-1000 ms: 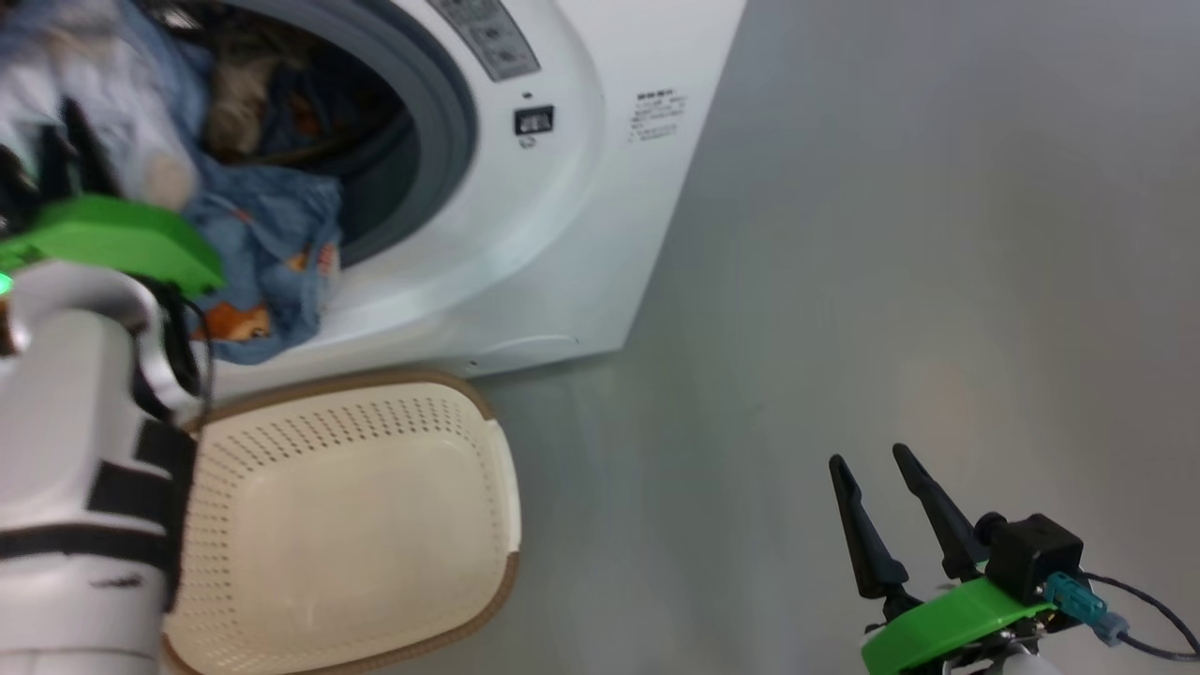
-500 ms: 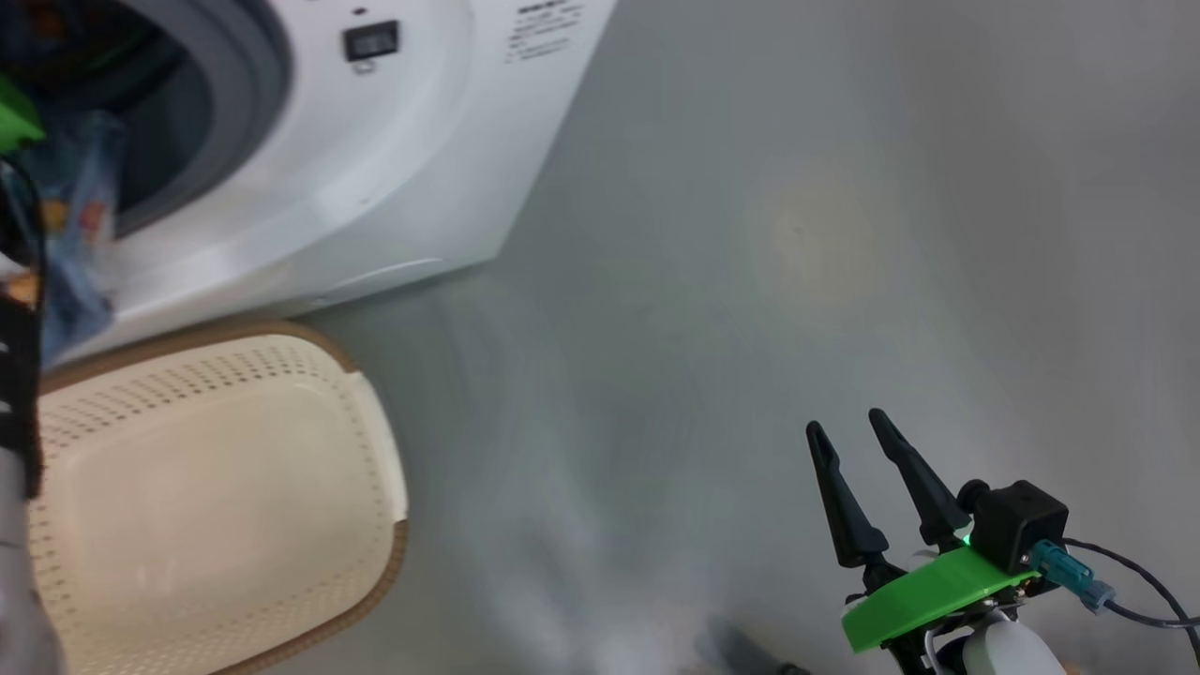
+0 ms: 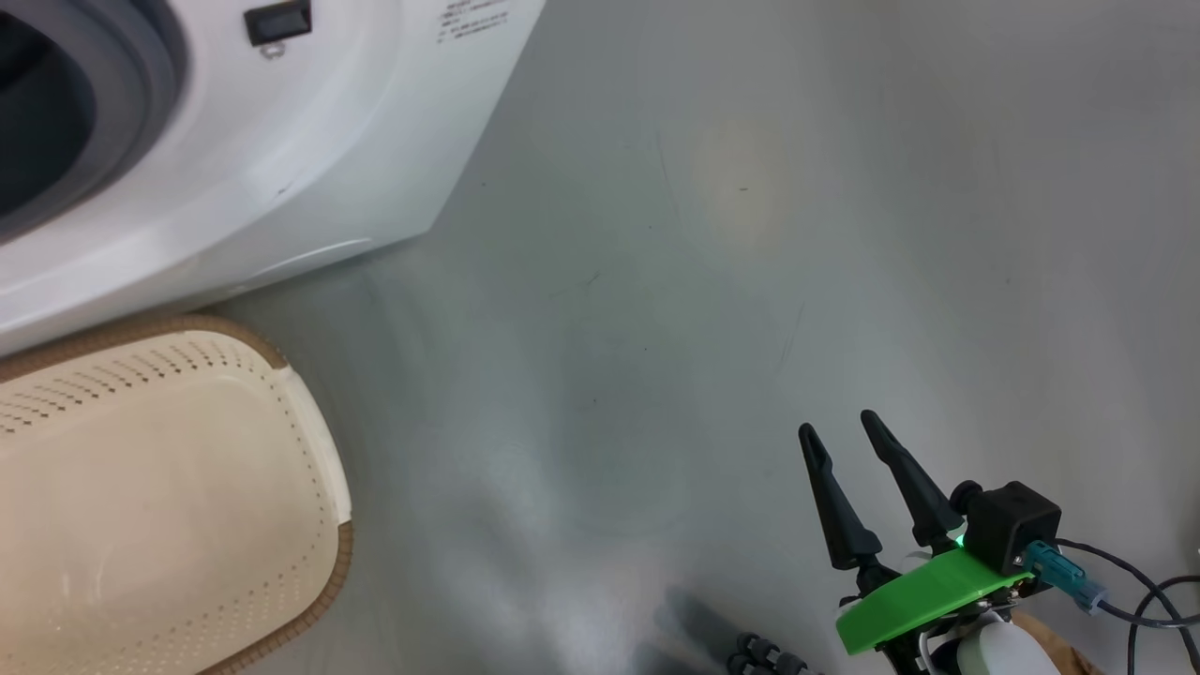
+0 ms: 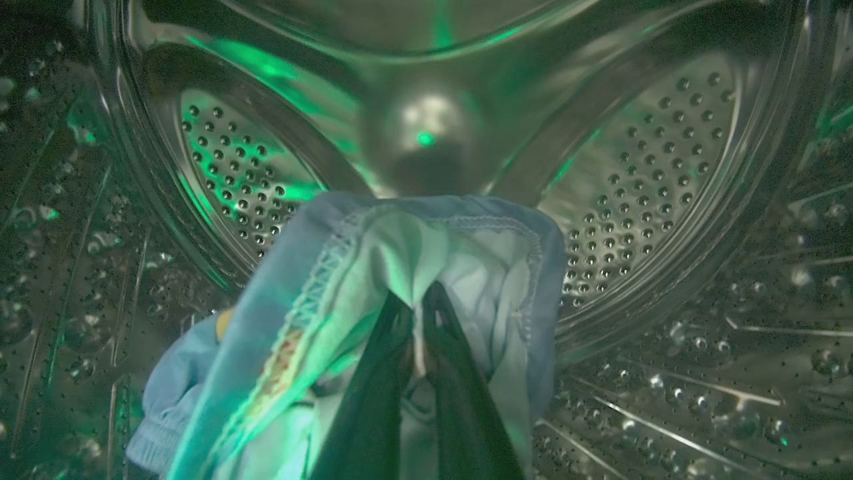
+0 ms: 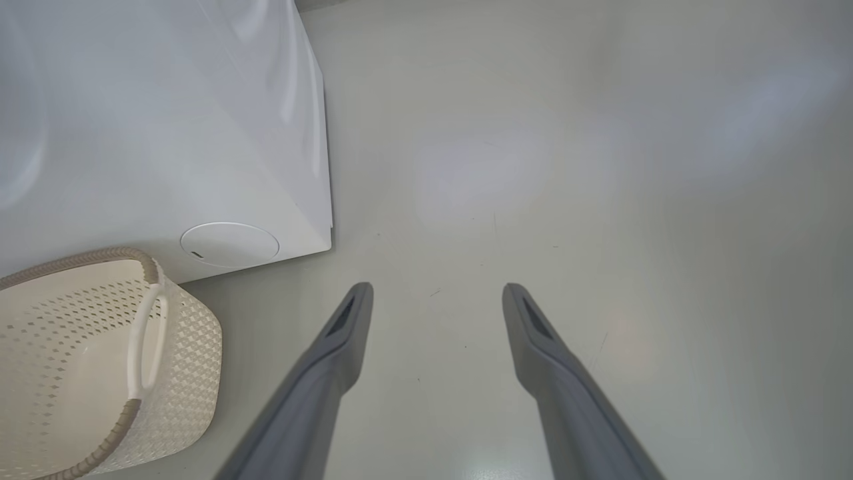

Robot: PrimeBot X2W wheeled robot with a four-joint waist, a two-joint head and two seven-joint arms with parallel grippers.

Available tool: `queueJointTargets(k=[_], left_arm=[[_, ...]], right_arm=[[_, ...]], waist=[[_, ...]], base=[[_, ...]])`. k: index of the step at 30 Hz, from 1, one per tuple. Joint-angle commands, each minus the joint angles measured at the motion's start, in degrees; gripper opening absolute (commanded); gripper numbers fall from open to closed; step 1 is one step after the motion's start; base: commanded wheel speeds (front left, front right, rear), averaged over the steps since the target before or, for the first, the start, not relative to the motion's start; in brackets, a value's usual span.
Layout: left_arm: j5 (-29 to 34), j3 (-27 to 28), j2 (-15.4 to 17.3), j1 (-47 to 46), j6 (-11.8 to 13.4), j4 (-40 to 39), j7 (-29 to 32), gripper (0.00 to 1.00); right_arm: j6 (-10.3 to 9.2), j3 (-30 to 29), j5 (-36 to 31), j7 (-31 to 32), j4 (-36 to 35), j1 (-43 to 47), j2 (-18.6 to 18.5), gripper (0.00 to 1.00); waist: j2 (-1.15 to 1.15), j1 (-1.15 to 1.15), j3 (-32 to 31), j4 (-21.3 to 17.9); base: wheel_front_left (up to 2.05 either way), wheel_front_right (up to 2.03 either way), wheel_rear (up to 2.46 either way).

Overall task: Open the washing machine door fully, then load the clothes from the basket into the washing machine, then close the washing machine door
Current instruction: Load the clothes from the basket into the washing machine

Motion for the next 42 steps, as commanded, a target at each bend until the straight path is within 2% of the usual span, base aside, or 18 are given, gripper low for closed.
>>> queueJointTargets(k=[1, 6, 8, 12, 13, 14, 23, 30, 37, 42], left_arm=[[1.21, 0.62, 2.25, -1.41, 0.08, -2.35, -0.37, 0.0], [2.31, 0.47, 1.44, -1.32, 0.57, 0.46, -0.37, 0.0], [2.69, 0.12, 1.12, -0.86, 0.98, 3.88, -0.37, 0.21], [2.63, 0.29, 0.08, -0.69, 2.75, 7.71, -0.37, 0.55], [2.71, 0.09, -0.27, -0.65, 2.88, 8.63, -0.37, 0.8], [2.73, -0.06, -0.66, -0.58, 3.02, 9.48, -0.37, 0.98], [2.44, -1.04, -4.17, -0.02, 4.38, 14.8, -0.37, 1.0], [1.33, -0.99, -7.75, 3.28, 4.86, 14.08, -0.37, 1.0], [0.32, -0.94, -11.65, 12.3, 3.35, 6.28, -0.37, 1.0], [-0.75, -2.04, -14.06, 23.69, 1.42, -3.33, -0.37, 1.0]], right_arm=[[0.09, 0.78, -0.17, -0.33, -0.97, 0.34, -0.74, 1.0], [0.09, 0.75, -0.52, -0.33, -0.79, 0.11, -0.74, 1.0], [0.09, 0.89, -0.5, -0.33, -0.72, 0.17, -0.74, 1.0], [0.09, 0.51, -0.8, -0.33, -0.7, 0.05, -0.74, 1.0], [0.09, 0.49, -0.97, -0.33, -0.71, -0.04, -0.74, 1.0], [0.09, 0.48, -1.21, -0.33, -0.7, -0.13, -0.74, 1.0], [0.09, -0.4, -2.63, -0.33, -1.01, -0.58, -0.74, 1.0], [0.09, -1.64, -3.32, -0.33, -1.01, -0.24, -0.74, 1.0], [0.09, -2.96, -3.78, -0.33, -0.94, -0.1, -0.74, 1.0], [0.09, -3.97, -4.7, -0.33, -0.73, 0.4, -0.74, 1.0]], waist=[[0.0, 0.0, 0.57, -0.24], [0.0, 0.0, 0.93, 0.1], [0.0, 0.0, 0.79, 0.55], [0.0, 0.0, 0.18, 2.04], [0.0, 0.0, -0.08, 2.4], [0.0, 0.0, -0.37, 2.78], [0.0, 0.0, -2.58, 6.16], [0.0, 0.0, -4.82, 9.57], [0.0, 0.0, -8.46, 13.57], [0.0, 0.0, -11.39, 16.68]], base=[[0.0, 0.0, 0.0], [0.0, 0.0, 0.0], [0.0, 0.0, 0.0], [0.0, 0.0, 0.0], [0.0, 0.0, 0.0], [0.0, 0.0, 0.0], [0.0, 0.0, 0.0], [0.0, 0.0, 0.0], [0.0, 0.0, 0.0], [0.0, 0.0, 0.0]])
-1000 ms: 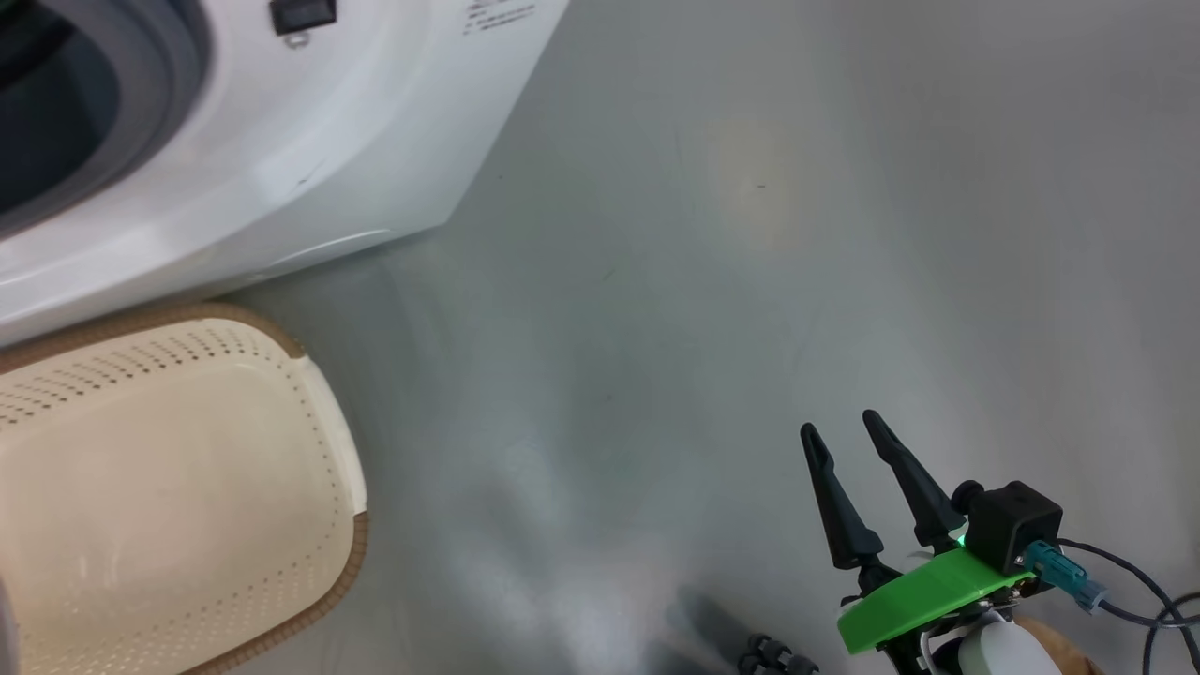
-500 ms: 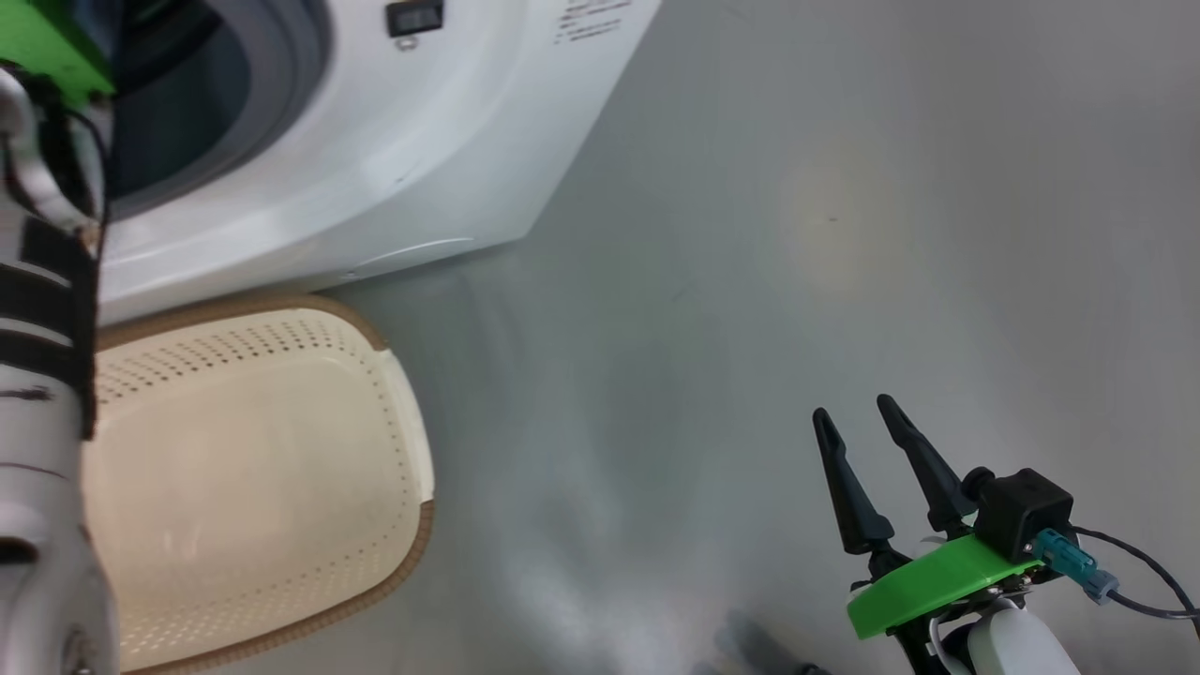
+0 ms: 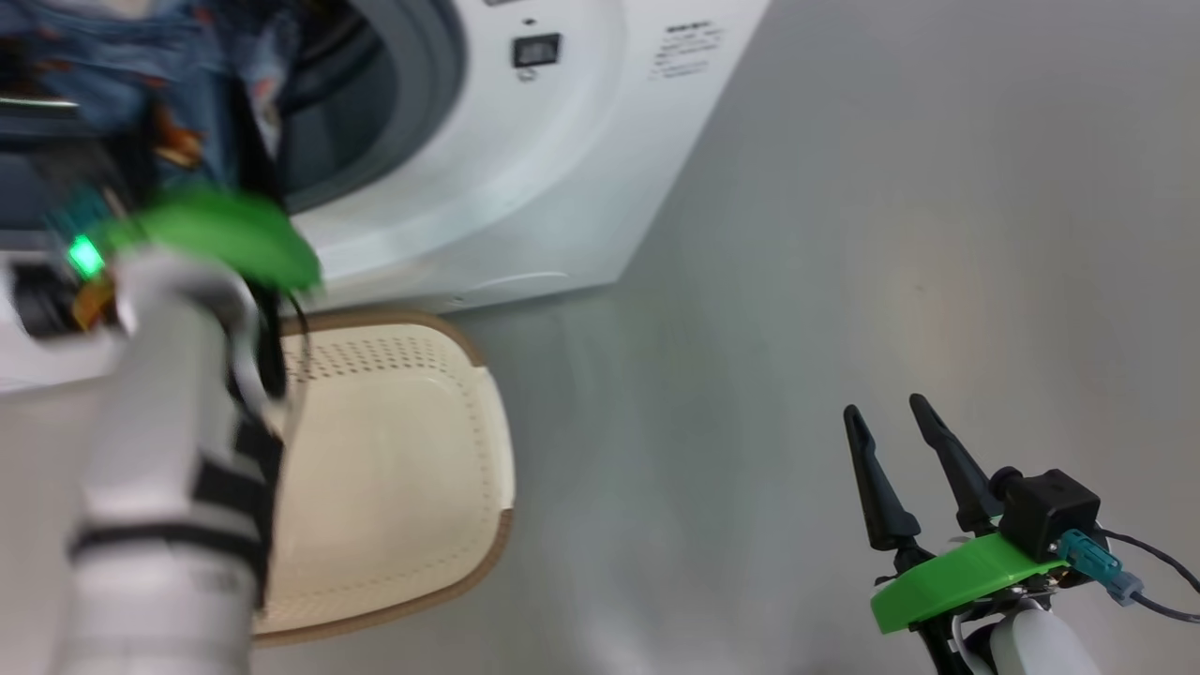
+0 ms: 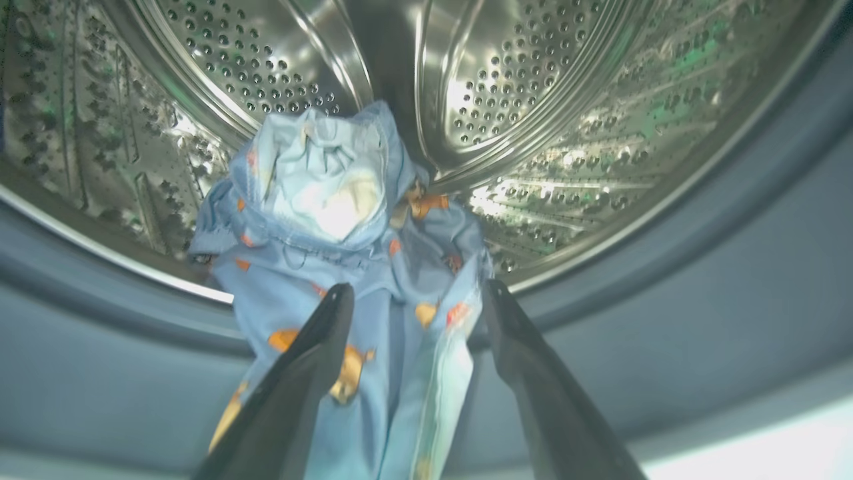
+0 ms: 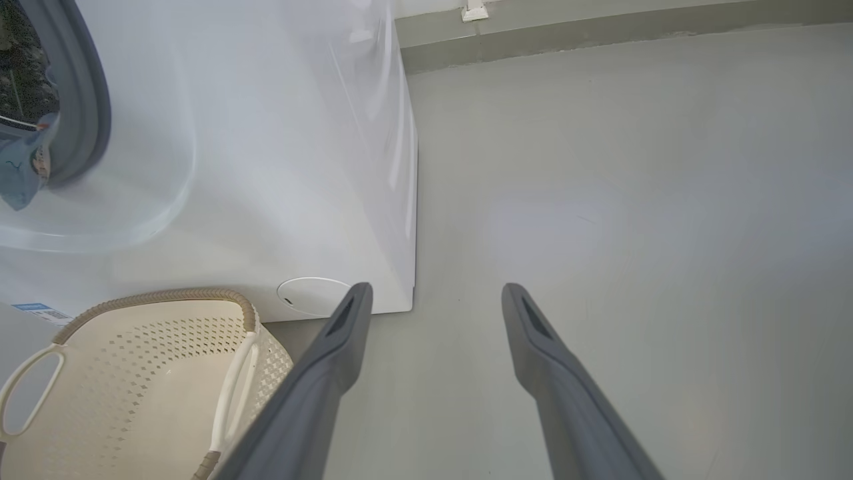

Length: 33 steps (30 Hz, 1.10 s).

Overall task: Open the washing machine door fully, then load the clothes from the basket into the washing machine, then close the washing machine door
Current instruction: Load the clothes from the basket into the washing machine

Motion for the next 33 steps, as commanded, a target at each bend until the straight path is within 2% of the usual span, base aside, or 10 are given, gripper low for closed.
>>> queueJointTargets(k=[1, 7, 16, 24, 33], left_arm=[[-0.31, 0.47, 1.45, 3.32, -0.2, -2.88, -0.33, 1.0], [-0.08, -4.23, 0.89, 18.27, -0.32, -13.52, -0.33, 1.0], [0.55, -7.52, 0.92, 34.02, 2.82, -28.84, 0.87, 1.0], [0.27, -7.92, 2.15, 44.12, 4.47, -39.79, 3.47, 1.0], [0.37, -9.64, 2.39, 50.34, 5.65, -47.22, 6.66, 1.0]], right_arm=[[0.09, 0.95, -0.64, -0.33, -0.97, 1.36, -0.63, 1.0], [0.09, -0.52, -1.8, -0.33, -1.72, 2.27, -0.95, 1.0], [0.09, -1.55, -2.62, -0.33, -2.74, 3.04, -2.04, 1.0], [0.09, -2.09, -2.86, -0.33, -2.97, 4.44, -2.68, 1.0], [0.09, -2.9, -2.83, -0.33, -3.6, 5.3, -2.84, 1.0]], waist=[[0.0, 0.01, -3.16, 3.29], [0.0, 0.01, -4.27, 6.75], [0.0, 0.01, -4.82, 10.3], [0.0, 0.01, -6.84, 12.06], [0.0, 0.01, -7.25, 13.11]], base=[[0.0, 0.0, 0.0], [0.0, 0.0, 0.0], [0.0, 0.0, 0.0], [0.0, 0.0, 0.0], [0.0, 0.0, 0.0]])
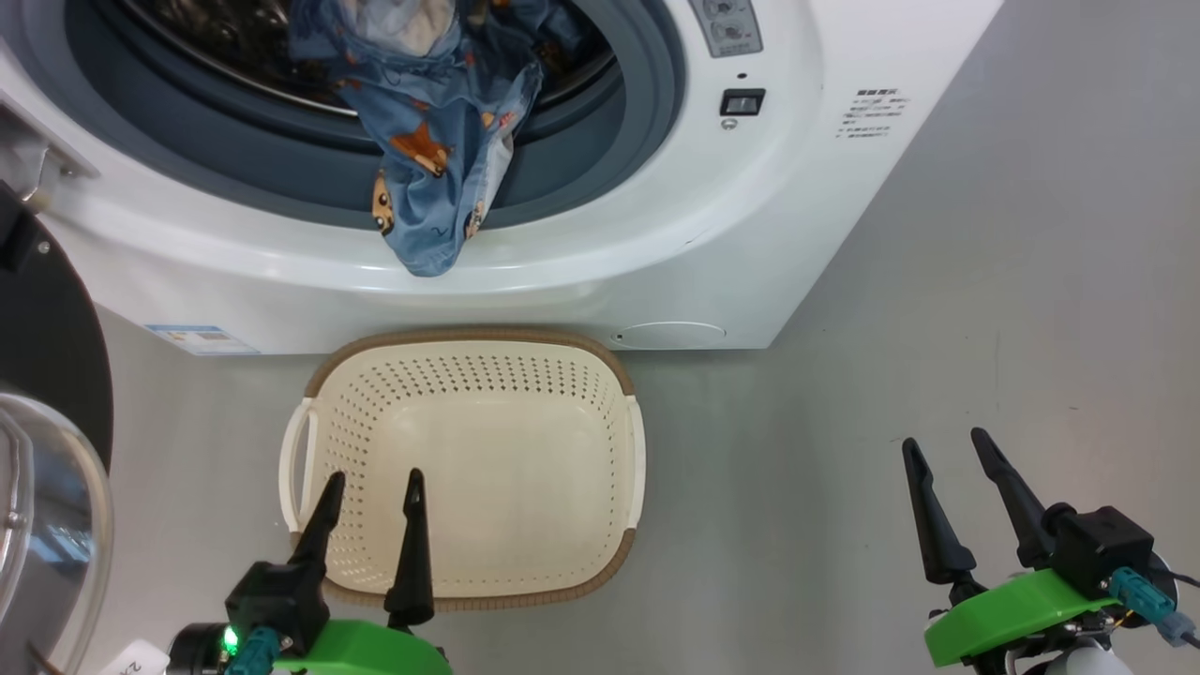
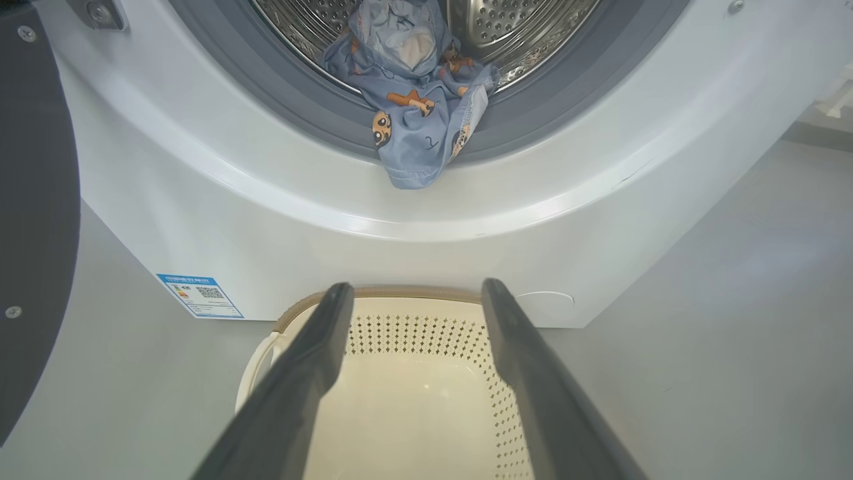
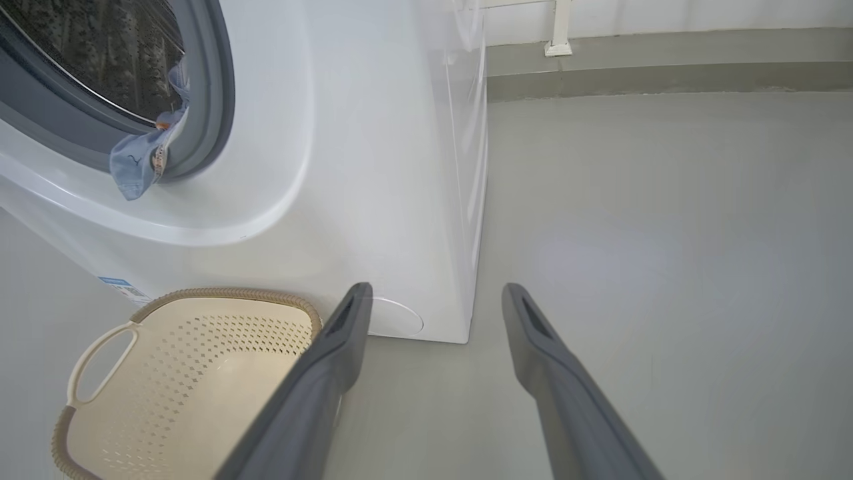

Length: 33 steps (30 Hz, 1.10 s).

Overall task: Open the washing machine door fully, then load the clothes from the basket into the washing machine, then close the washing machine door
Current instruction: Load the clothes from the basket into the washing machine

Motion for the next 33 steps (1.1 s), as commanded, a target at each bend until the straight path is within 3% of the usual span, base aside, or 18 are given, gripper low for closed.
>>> queueJointTargets(k=[1, 10, 16, 24, 28, 33], left_arm=[[0.22, 1.5, 0.82, 0.18, 0.54, -2.0, 0.24, 1.0], [-0.42, 1.86, 1.33, -0.75, 0.51, -3.06, 0.72, 1.0], [-0.89, 1.96, 1.41, -6.79, -0.61, -0.26, 0.59, 1.0], [-0.47, 2.09, 3.53, -20.21, -2.81, 8.51, 5.27, 1.0], [-0.83, 2.87, 5.18, -29.98, -4.48, 17.08, 7.88, 1.0], [-0.99, 4.26, 6.75, -36.88, -4.62, 24.38, 8.98, 1.0]], right_arm=[[0.09, 1.17, -0.4, -0.33, -1.27, 0.83, -0.27, 1.0], [0.09, 1.62, -0.09, -0.33, -1.23, 0.53, 0.24, 1.0], [0.09, 1.88, 0.2, -0.33, -0.95, -0.24, 0.52, 1.0], [0.09, 2.6, 0.91, -0.33, -0.42, -1.87, 1.27, 1.0], [0.09, 3.4, 1.61, -0.33, 0.35, -3.09, 1.61, 1.0], [0.09, 4.0, 2.39, -0.33, 1.12, -3.78, 1.79, 1.0]], waist=[[0.0, 0.01, 0.12, 0.13], [0.0, 0.01, 0.9, -1.14], [0.0, 0.01, 2.02, -2.53], [0.0, 0.01, 4.0, -6.28], [0.0, 0.01, 5.49, -9.66], [0.0, 0.01, 6.4, -12.52]], base=[[0.0, 0.0, 0.0], [0.0, 0.0, 0.0], [0.0, 0.0, 0.0], [0.0, 0.0, 0.0], [0.0, 0.0, 0.0], [0.0, 0.0, 0.0]])
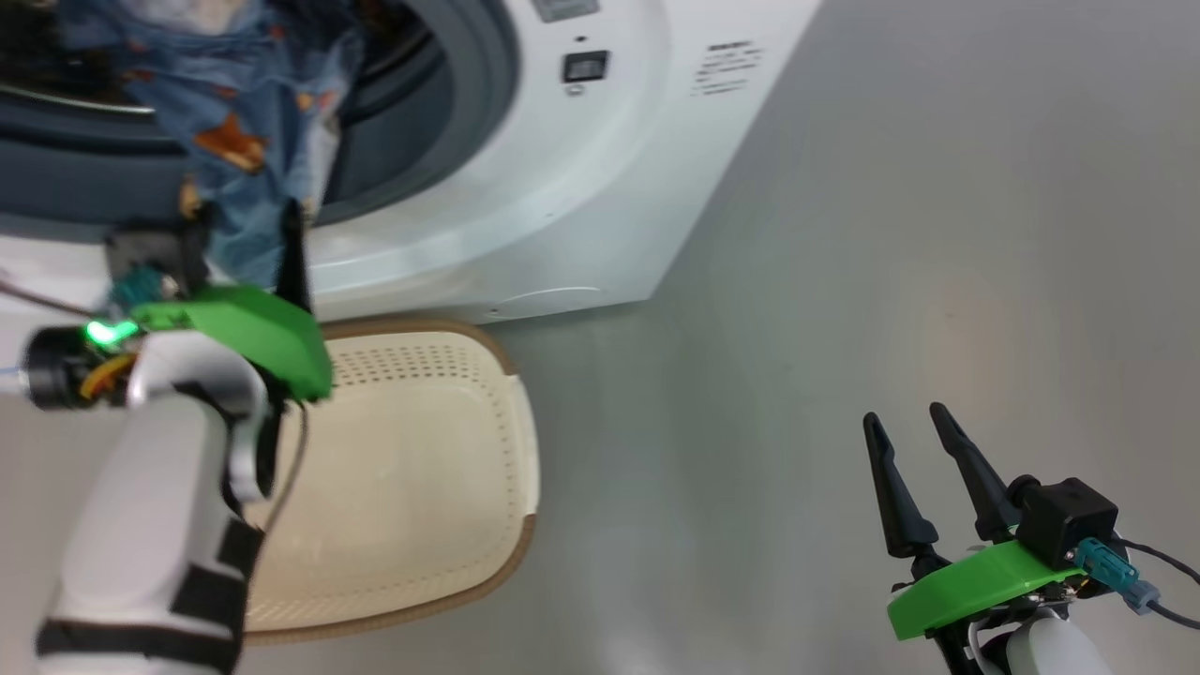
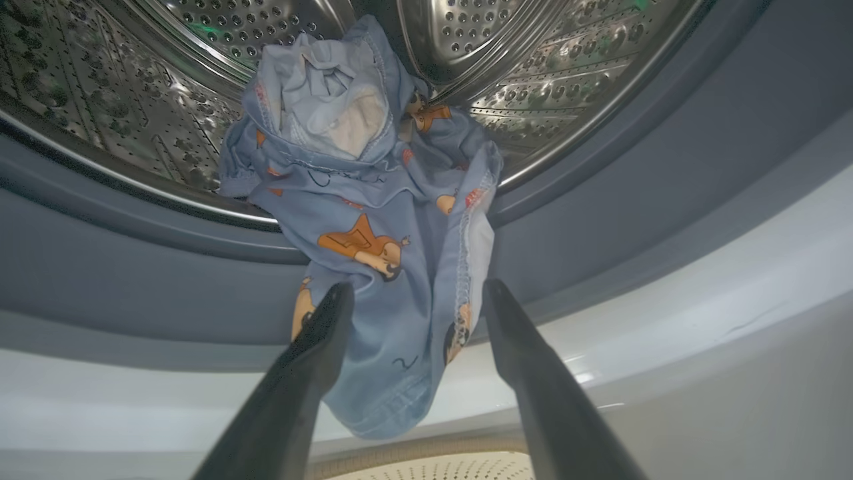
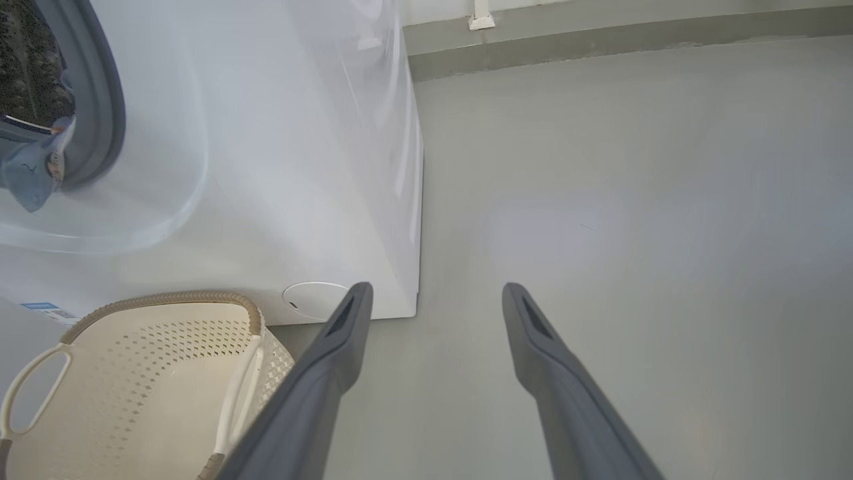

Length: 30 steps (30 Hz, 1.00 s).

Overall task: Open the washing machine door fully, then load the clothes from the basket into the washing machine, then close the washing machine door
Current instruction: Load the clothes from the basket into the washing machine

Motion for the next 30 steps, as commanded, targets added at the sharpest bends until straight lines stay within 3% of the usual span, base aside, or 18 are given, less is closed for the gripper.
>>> queueJointTargets(k=[1, 5, 14, 22, 23, 25, 26, 27, 28, 30], left_arm=[[-0.1, 1.87, 2.16, -1.7, -0.06, -0.37, 0.15, 1.0], [0.04, 2.23, 3.95, -6.31, -0.73, 6.44, 0.99, 1.0], [0.29, 1.11, 4.71, -13.28, -1.85, 16.82, 2.77, 1.0], [1.4, 0.03, 5.37, -16.83, -0.61, 23.73, 3.31, 1.0], [1.49, -0.13, 5.44, -17.15, -0.54, 24.49, 3.43, 0.93], [1.63, -0.39, 5.59, -17.85, -0.49, 25.84, 3.51, 0.49], [1.66, -0.47, 5.63, -18.18, -0.43, 26.44, 3.4, 0.37], [1.66, -0.54, 5.65, -18.49, -0.38, 27.05, 3.3, 0.09], [1.67, -0.61, 5.68, -18.79, -0.33, 27.64, 3.15, 0.0], [1.62, -0.75, 5.57, -19.32, -0.26, 28.68, 2.76, 0.0]], right_arm=[[0.09, 1.69, 0.56, -0.33, -0.79, -0.4, 0.02, 1.0], [0.09, 2.56, 2.15, -0.33, -0.19, -0.53, 0.07, 1.0], [0.09, 3.62, 3.64, -0.33, 0.21, -1.02, 0.08, 1.0], [0.09, 3.51, 3.4, -0.33, 0.26, -1.03, 0.09, 1.0], [0.09, 3.53, 3.33, -0.33, 0.28, -1.0, 0.09, 1.0], [0.09, 3.61, 3.19, -0.33, 0.28, -0.96, 0.09, 1.0], [0.09, 3.65, 3.14, -0.33, 0.28, -0.95, 0.09, 1.0], [0.09, 3.7, 3.09, -0.33, 0.29, -0.94, 0.09, 1.0], [0.09, 3.73, 3.04, -0.33, 0.31, -0.93, 0.09, 1.0], [0.09, 3.74, 2.96, -0.33, 0.37, -0.89, 0.09, 1.0]], waist=[[0.0, 0.0, 1.46, -2.71], [0.0, 0.0, 2.24, -5.08], [0.0, 0.0, 3.55, -7.05], [0.0, 0.0, 3.61, -7.07], [0.0, 0.0, 3.57, -7.05], [0.0, 0.0, 3.52, -7.04], [0.0, 0.0, 3.5, -7.04], [0.0, 0.0, 3.46, -7.06], [0.0, 0.0, 3.41, -7.07], [0.0, 0.0, 3.28, -7.1]], base=[[0.0, 0.0, 0.0], [0.0, 0.0, 0.0], [0.0, 0.0, 0.0], [0.0, 0.0, 0.0], [0.0, 0.0, 0.0], [0.0, 0.0, 0.0], [0.0, 0.0, 0.0], [0.0, 0.0, 0.0], [0.0, 0.0, 0.0], [0.0, 0.0, 0.0]])
